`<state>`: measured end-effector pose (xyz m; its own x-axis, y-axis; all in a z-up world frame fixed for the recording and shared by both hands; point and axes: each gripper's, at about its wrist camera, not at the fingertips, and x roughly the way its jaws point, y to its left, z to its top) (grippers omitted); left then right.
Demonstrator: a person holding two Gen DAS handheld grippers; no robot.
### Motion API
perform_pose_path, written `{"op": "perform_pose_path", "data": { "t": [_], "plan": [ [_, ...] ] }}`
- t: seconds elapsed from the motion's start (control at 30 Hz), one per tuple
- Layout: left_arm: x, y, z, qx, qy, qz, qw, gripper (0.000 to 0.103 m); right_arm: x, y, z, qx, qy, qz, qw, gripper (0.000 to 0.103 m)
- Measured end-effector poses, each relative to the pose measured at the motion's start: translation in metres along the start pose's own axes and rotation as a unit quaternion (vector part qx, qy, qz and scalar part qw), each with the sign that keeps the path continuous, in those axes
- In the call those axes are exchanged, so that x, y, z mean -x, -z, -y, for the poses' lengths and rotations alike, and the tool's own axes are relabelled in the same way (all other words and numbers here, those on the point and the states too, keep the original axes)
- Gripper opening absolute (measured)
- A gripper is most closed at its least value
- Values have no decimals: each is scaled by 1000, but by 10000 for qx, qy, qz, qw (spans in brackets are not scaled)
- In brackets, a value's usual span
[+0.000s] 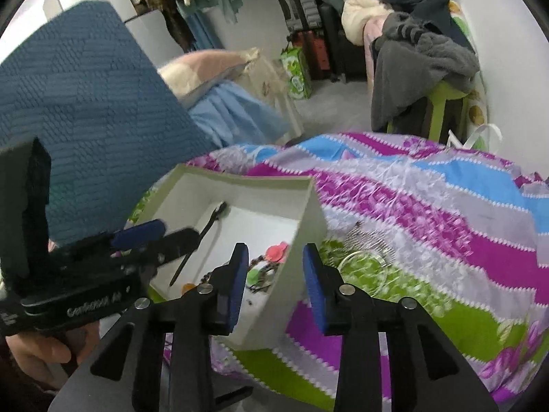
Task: Organize jewelry
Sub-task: 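Grasp the silver bead chain with the right tool while the left tool approaches the hoop ring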
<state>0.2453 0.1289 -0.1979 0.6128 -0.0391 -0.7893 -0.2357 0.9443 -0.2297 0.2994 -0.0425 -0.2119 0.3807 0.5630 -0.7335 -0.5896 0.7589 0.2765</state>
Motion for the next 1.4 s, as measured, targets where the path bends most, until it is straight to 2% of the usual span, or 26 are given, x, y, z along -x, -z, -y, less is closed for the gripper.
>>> {"op": "perform_pose_path", "data": {
  "t": [0.17,0.3,0.4,0.5,0.67,0.87,1.0,1.07,1.13,1.23,1.3,1.4],
  "plan": [
    [2,7,30,-161,241,90,9995,62,7,-5,45,-179,88,124,9997,31],
    [0,16,57,-158,545,110,9983,62,-16,-1,89,-244,193,-91,9995,30],
    [-4,22,74,-140,636,92,9978,61,-36,2,110,-274,67,-242,9993,29],
    [-17,30,88,49,782,-21,9969,54,-60,5,122,-82,34,-408,9991,27],
    [-33,40,101,209,789,-145,9966,44,-97,11,131,195,-189,-682,9973,22],
    [-47,47,108,171,600,-204,9978,43,-130,9,128,722,-253,-868,9933,22],
    [-54,49,106,182,534,-249,9981,43,-140,10,120,1295,-74,-830,9881,23],
    [-58,49,106,179,471,-276,9984,43,-141,11,120,1475,-42,-846,9854,20],
    [-62,50,107,159,451,-316,9984,40,-139,13,115,1755,34,-853,9808,10],
    [-67,50,108,148,493,-384,9979,38,-135,18,112,1827,213,-849,9793,3],
    [-70,50,112,68,475,-361,9982,38,-131,20,114,1799,375,-793,9798,2],
    [-74,49,117,-41,405,-340,9986,38,-121,21,133,1439,401,-754,9859,2]
  ]
}}
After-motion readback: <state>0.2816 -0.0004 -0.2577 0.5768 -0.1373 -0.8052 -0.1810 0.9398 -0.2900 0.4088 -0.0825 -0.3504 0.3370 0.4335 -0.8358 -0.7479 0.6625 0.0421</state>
